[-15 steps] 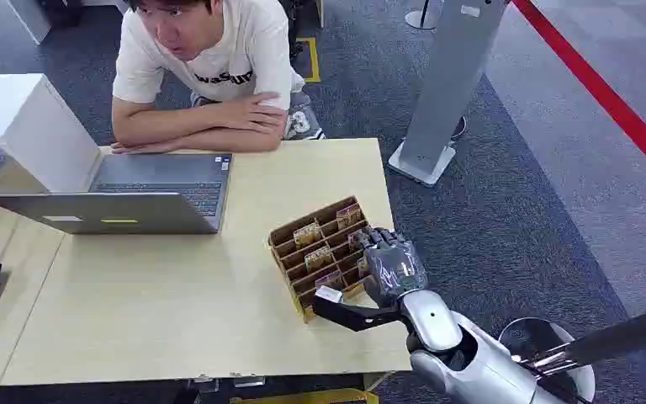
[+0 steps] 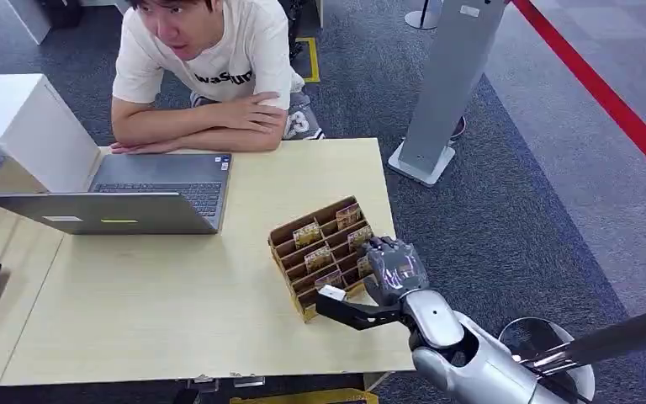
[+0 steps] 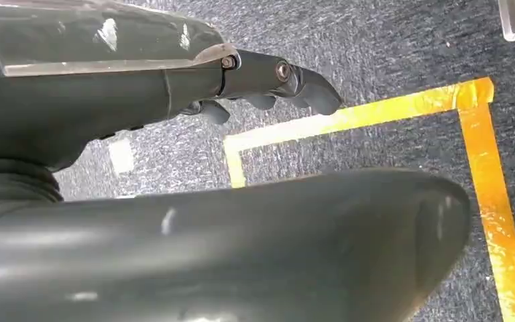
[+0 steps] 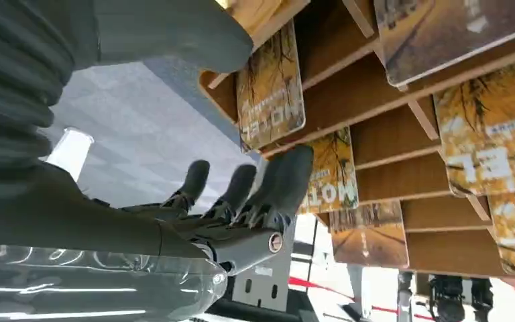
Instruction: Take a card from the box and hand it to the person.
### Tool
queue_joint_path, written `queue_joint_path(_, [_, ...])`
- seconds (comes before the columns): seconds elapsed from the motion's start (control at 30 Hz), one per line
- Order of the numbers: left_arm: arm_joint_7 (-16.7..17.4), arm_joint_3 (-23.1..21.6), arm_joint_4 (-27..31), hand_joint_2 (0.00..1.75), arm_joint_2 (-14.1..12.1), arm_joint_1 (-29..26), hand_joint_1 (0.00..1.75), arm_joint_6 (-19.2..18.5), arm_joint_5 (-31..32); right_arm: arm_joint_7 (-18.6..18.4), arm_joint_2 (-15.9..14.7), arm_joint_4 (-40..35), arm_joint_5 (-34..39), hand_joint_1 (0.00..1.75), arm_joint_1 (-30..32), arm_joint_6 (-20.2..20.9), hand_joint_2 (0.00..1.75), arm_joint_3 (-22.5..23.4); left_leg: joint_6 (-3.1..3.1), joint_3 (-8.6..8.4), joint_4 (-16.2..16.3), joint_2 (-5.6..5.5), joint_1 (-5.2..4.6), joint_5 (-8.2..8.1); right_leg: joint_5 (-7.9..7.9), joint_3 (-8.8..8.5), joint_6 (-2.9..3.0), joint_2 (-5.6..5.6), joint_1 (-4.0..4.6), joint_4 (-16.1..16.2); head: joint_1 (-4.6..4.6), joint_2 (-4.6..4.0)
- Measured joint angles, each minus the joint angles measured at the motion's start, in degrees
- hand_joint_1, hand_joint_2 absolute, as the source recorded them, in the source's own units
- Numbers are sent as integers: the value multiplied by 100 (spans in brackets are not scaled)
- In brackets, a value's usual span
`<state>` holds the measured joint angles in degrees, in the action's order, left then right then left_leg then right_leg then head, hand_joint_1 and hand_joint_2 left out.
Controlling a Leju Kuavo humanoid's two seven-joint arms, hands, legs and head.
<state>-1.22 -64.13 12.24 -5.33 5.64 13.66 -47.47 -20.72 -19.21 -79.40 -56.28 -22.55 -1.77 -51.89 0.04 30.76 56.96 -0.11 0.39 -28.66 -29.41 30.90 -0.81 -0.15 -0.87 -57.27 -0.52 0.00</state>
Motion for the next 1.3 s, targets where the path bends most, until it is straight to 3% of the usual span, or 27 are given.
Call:
queue_joint_path(0.2, [2,-2,0,0,0,0,0,2,-35,31,7,126,37,79,-36,-59,175,-22,0,-1,0,0,0,0,0,0,0,0,0,0,2,0])
queue_joint_path(0.3, [0,-13,0,0,0,1,0,2,-50,41,9,223,44,87,-51,-61,175,-39,0,0,0,0,0,0,0,0,0,0,0,0,4,0])
queue_joint_path(0.33, [-2,-28,0,0,0,1,0,4,-52,44,18,273,46,105,-53,-63,175,-57,0,1,0,0,0,0,0,0,0,0,0,0,4,0])
queue_joint_path(0.4, [-11,-76,0,0,-2,1,0,7,-63,52,24,317,37,105,-57,-79,175,-76,0,1,0,0,0,0,0,0,0,0,0,0,2,0])
queue_joint_path(0.47, [-29,-90,0,0,0,1,0,11,-77,63,26,328,15,129,-75,-103,175,-76,0,1,0,0,0,0,0,0,0,0,0,0,2,0])
queue_joint_path(0.77, [-50,-94,0,0,-2,0,0,15,-96,63,26,336,13,129,-145,-170,175,-76,0,0,0,0,0,0,0,0,0,0,0,0,4,0])
queue_joint_path(1.17, [-50,-101,0,0,-2,1,0,15,-87,63,28,336,15,143,-163,-186,175,-76,0,-3,0,0,0,0,1,-2,0,0,0,0,4,0])
queue_joint_path(1.2, [-50,-101,0,175,-2,0,0,-38,-85,63,28,334,15,141,-163,-186,175,-76,0,-3,0,0,0,0,1,-2,0,0,0,0,4,0])
queue_joint_path(1.3, [-52,-101,0,175,-22,0,0,-412,-120,63,28,328,15,143,-163,-181,175,-76,0,-3,0,0,0,0,1,-2,0,0,0,0,4,0])
